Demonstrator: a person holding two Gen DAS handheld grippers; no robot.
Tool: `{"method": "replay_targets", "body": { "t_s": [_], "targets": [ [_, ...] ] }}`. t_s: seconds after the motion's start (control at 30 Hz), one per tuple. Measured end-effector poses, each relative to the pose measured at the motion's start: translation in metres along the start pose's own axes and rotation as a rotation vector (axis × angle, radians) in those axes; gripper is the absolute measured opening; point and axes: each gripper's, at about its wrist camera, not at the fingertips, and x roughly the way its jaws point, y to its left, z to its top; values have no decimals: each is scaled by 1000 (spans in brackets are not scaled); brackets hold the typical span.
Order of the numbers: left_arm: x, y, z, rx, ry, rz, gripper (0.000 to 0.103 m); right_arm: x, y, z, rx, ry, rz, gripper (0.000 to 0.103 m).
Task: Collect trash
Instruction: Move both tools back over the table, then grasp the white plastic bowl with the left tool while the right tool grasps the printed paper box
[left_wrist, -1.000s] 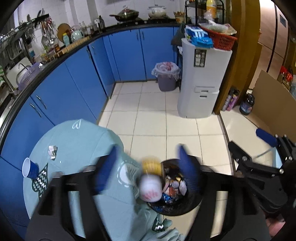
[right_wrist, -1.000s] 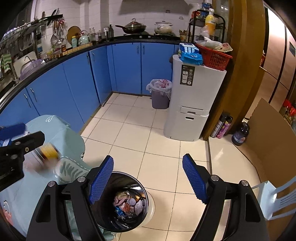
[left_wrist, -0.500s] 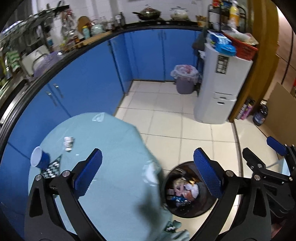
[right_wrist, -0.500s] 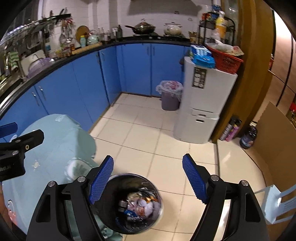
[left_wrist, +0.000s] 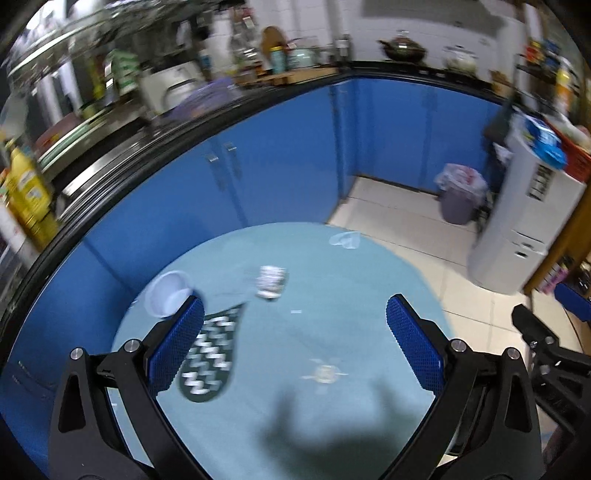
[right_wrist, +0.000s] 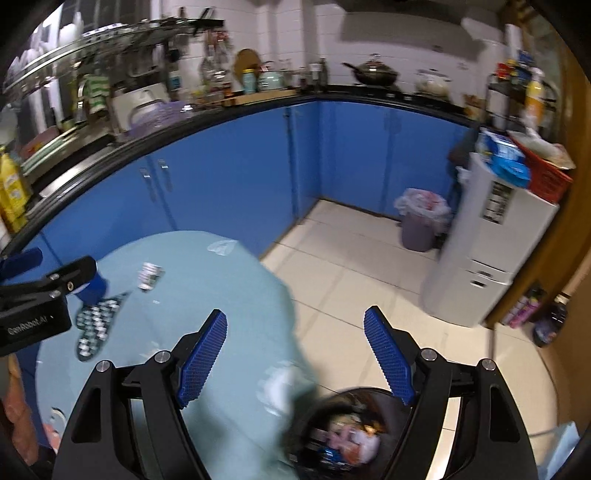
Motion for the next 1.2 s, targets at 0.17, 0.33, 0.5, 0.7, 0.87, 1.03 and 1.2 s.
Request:
{"method": "replay_targets", "body": {
  "t_s": [0.17,0.33,0.5,0.7,0.87,1.03,1.2],
  "targets": [
    [35,67,-6,-84,44,55,98,36,50,14,-45,37,59,75],
    [70,118,-13,-132,89,71,98,78,101,25,-96,76,90,75],
    [100,144,-21,-148,118,50,98,113,141,33,-152,104,97,75],
    [139,158,-25,-152,164,4,98,151,170,36,-189,149,95,75],
    [166,171,-25,-166,189,1,98,174,183,39,-194,181,114,75],
    [188,188,-25,-200,210,16,98,196,196,37,-206,216,137,75],
    [197,195,-25,-222,209,1,98,214,202,35,-201,248,149,75]
  ]
}}
